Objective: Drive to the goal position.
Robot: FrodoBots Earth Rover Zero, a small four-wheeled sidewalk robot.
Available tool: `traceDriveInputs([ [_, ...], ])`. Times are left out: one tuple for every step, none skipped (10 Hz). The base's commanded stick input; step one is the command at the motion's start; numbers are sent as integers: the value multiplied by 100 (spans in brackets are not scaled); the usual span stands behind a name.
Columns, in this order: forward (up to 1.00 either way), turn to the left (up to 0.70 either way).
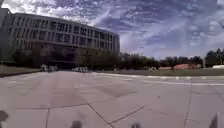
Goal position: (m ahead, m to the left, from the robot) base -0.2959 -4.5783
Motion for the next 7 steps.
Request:
traceDriveInputs([
  [0, -63],
  [0, -63],
  [0, -63],
  [0, -63],
  [0, -63],
  [0, -63],
  [0, -63],
])
